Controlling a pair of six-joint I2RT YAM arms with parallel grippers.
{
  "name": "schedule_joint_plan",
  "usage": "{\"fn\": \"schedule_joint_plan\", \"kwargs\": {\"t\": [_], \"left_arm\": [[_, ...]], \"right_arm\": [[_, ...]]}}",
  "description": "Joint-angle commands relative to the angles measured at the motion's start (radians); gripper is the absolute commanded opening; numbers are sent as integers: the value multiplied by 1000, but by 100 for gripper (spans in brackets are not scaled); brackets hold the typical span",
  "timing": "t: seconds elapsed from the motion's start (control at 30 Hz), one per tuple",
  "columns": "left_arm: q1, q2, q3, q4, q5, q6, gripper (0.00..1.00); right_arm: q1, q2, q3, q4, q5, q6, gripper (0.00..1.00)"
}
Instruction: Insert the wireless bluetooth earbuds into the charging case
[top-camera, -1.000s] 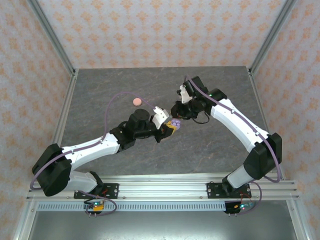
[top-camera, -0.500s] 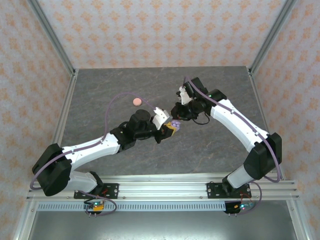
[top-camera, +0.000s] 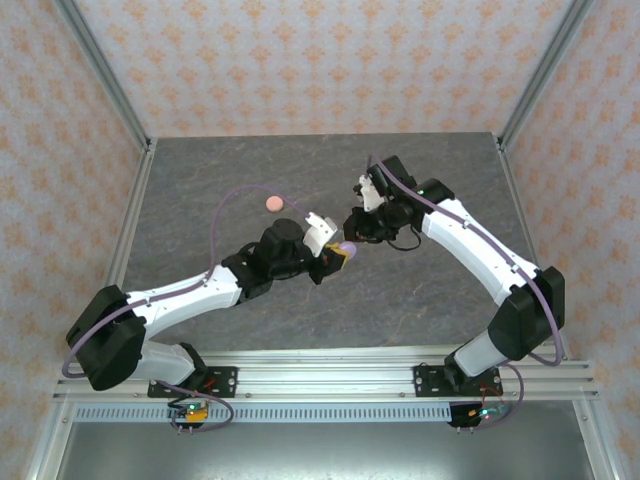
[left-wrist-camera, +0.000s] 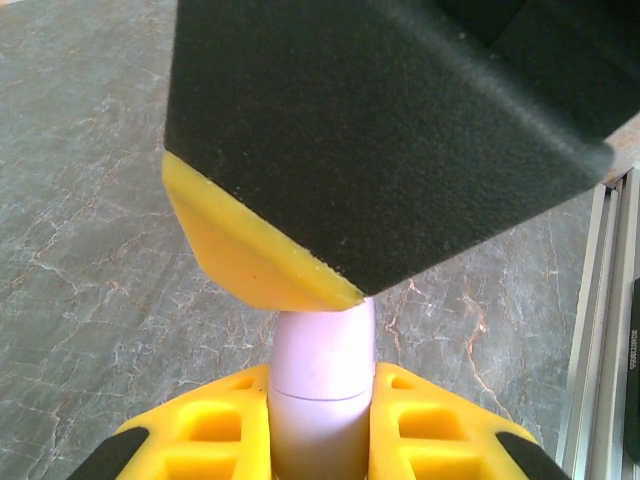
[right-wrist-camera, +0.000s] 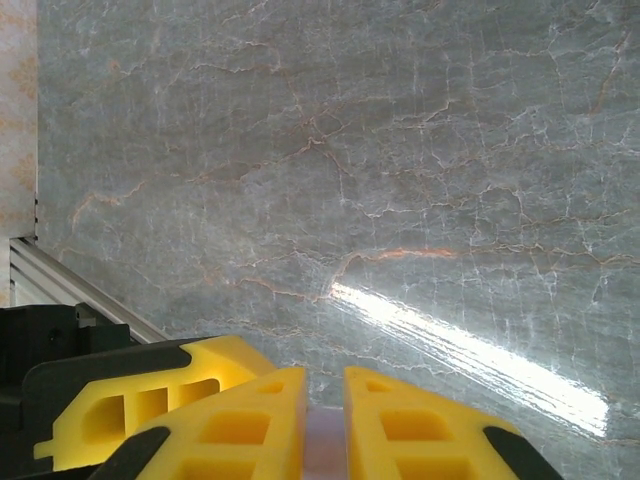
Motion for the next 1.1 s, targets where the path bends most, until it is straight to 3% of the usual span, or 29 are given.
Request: {"fn": "schedule_joint_plan", "kwargs": {"t": [0.0, 0.23, 0.47, 0.6, 1.07], "left_arm": [[13, 9, 40, 36, -47, -13, 18], [41, 49, 75, -27, -108, -115, 22], [174, 126, 92, -24, -40, -377, 22], [240, 198, 148, -143, -42, -497, 22], [276, 392, 259, -223, -33, -589, 20]], "right_arm": [[4, -35, -10, -46, 65, 1, 19], [-57, -106, -48, -4, 286, 114, 22], [-143, -191, -140, 54, 331, 168, 22], [-152, -212, -171, 61, 350, 170, 22], [-155, -212, -218, 76, 343, 174, 23]]}}
